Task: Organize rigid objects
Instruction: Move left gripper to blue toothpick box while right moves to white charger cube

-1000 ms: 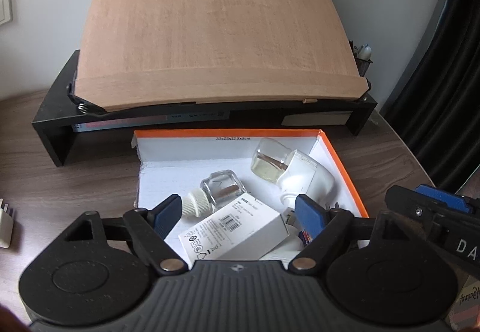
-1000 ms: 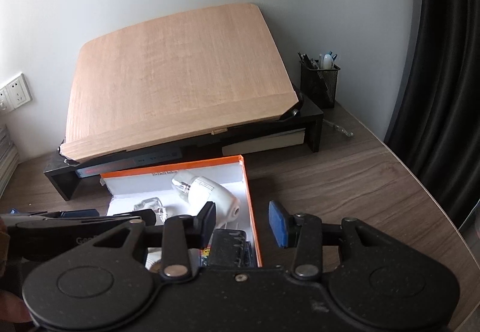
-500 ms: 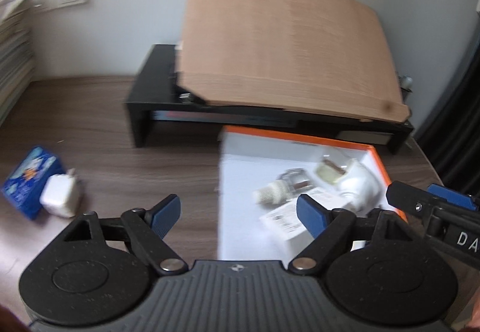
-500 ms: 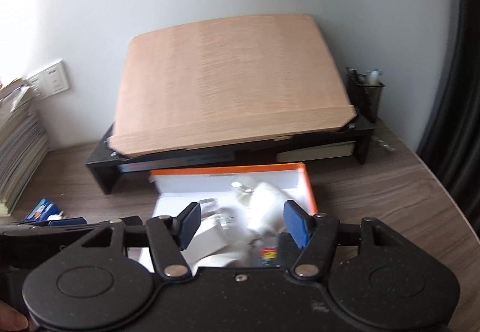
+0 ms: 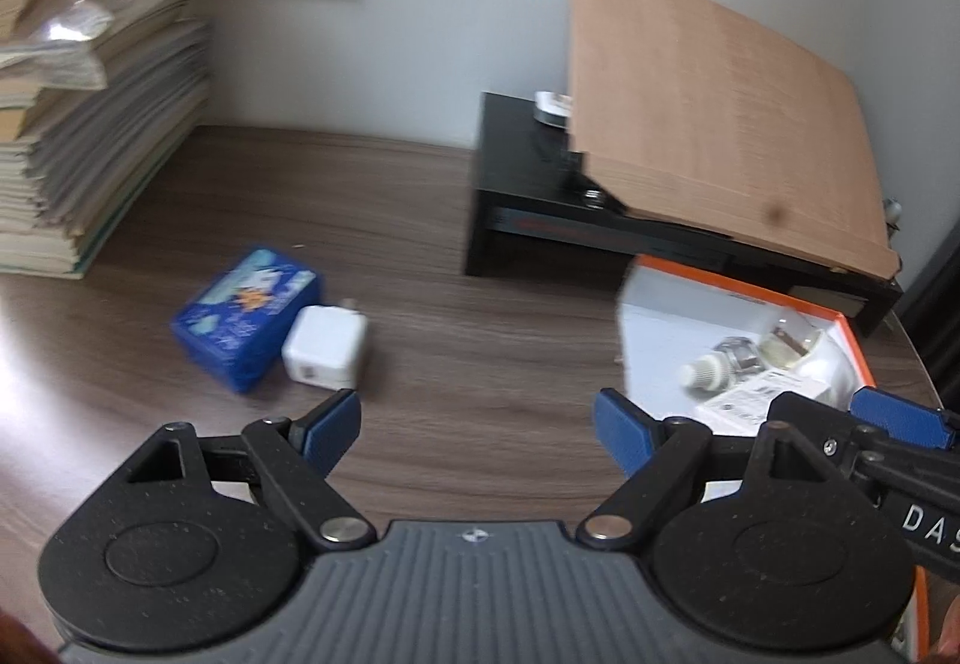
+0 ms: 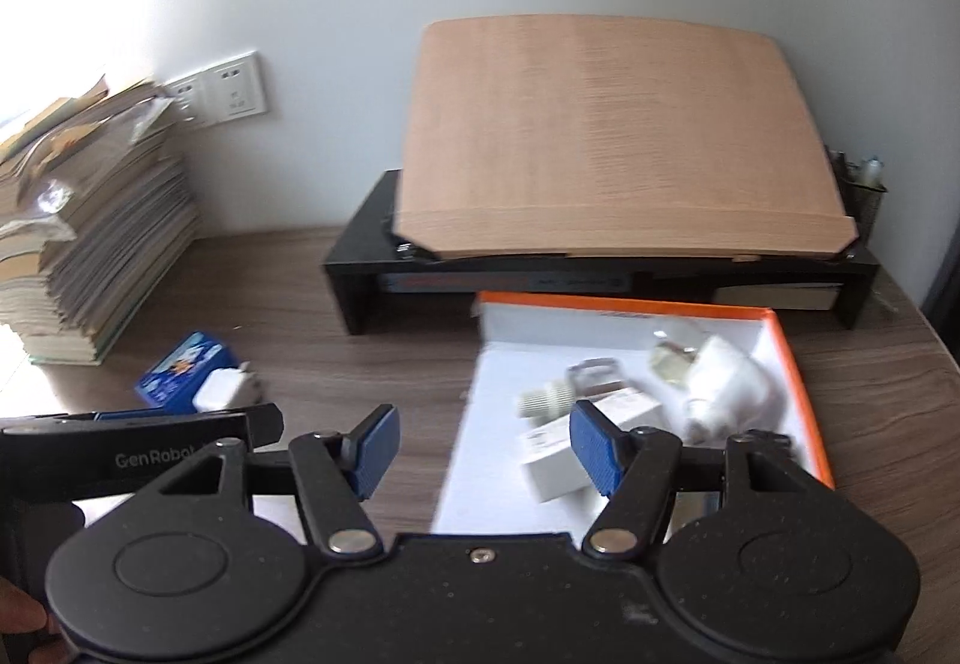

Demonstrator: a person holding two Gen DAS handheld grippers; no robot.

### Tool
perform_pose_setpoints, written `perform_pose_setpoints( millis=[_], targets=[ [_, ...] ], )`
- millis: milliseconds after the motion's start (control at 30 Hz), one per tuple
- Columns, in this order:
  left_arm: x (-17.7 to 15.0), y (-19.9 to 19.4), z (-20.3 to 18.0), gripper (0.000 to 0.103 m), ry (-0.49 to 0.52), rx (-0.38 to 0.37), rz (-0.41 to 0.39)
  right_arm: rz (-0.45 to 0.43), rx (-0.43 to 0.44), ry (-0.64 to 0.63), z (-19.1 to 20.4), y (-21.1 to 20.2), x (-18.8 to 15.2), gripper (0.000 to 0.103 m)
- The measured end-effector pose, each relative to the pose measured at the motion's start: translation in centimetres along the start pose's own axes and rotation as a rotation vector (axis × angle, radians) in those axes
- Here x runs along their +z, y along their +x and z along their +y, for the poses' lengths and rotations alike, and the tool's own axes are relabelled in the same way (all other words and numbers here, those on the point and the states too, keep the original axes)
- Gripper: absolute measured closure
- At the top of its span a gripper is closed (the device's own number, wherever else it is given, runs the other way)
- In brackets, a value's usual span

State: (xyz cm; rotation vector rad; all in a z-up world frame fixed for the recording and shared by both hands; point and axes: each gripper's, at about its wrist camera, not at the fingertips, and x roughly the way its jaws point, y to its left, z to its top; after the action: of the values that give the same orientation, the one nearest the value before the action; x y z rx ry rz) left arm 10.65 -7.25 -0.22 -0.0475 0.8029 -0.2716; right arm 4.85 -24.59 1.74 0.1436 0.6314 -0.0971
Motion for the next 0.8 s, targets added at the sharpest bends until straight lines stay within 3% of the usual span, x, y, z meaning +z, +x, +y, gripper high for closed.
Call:
perform_pose_setpoints(
  millis=[433,800],
  targets=[
    [0.2,0.1,7.1,0.016,-0.028,0.034,0.006,0.014,0.028,-0.032,6.6,1.4,-0.3,0.027],
    [1.8,5.1,12.9,0.016,0.009,0.057,0.07,0.046,-0.002,-0.012,9.6,4.2,-0.7,0.027]
  ],
)
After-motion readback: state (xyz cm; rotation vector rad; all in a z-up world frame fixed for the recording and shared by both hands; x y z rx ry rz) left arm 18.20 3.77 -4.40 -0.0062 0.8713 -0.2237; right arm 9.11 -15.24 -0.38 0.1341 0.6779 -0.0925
